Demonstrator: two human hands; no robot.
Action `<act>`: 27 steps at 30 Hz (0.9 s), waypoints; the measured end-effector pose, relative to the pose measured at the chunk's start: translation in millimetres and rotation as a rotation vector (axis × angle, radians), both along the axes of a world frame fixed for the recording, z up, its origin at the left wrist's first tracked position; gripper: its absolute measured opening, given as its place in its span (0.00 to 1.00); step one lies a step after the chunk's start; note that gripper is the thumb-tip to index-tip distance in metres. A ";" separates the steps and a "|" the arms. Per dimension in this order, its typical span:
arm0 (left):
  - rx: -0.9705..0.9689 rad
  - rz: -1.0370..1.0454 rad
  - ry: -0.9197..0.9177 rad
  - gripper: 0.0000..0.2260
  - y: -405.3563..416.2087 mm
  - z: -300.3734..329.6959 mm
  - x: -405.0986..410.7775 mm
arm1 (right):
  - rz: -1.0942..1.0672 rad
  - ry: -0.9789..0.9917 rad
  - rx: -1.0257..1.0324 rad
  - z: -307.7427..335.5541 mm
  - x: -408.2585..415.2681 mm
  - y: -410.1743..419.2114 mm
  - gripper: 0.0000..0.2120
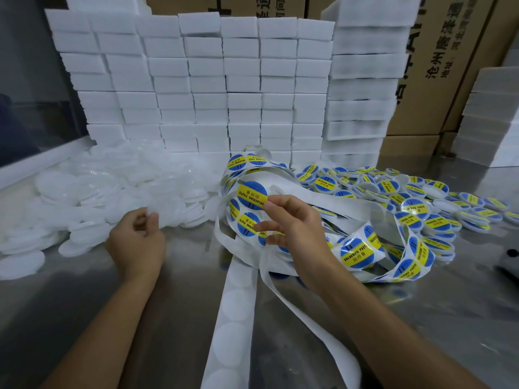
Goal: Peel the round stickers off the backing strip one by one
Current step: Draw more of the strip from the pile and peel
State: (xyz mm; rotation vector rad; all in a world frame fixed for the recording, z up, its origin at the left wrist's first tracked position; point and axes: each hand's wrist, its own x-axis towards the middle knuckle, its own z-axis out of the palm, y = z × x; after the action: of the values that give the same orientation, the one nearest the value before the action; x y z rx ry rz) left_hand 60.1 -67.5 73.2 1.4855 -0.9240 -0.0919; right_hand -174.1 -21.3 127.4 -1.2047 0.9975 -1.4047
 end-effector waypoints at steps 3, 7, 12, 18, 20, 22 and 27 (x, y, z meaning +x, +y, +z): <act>-0.062 -0.161 0.275 0.08 4.8 7.0 -6.8 | -0.014 0.020 -0.002 0.0 -0.6 0.3 0.02; -0.111 -0.566 0.707 0.08 9.5 23.1 -27.1 | -0.034 0.059 -0.019 1.2 -3.4 -0.3 0.04; -0.138 -0.858 0.850 0.09 18.7 39.5 -42.7 | -0.042 0.001 -0.033 3.3 -4.6 -0.7 0.05; -0.060 -1.015 0.774 0.13 28.6 44.8 -55.7 | -0.047 0.012 -0.065 1.4 -2.3 -0.7 0.03; -0.048 -1.039 0.775 0.12 30.6 45.6 -57.0 | -0.060 0.024 -0.077 0.4 -2.1 -1.3 0.02; -0.042 -1.049 0.768 0.12 31.0 46.0 -56.3 | -0.066 0.029 -0.095 -0.6 -1.9 -2.0 0.03; -0.007 -1.066 0.728 0.16 33.1 46.7 -57.7 | -0.058 0.037 -0.122 -2.3 -1.2 -1.7 0.04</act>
State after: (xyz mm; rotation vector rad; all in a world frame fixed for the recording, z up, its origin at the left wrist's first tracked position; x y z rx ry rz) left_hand 2.4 -34.4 119.9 0.6945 -0.9848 -1.3044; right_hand -175.3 -23.0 125.0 -1.3043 0.9916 -1.5117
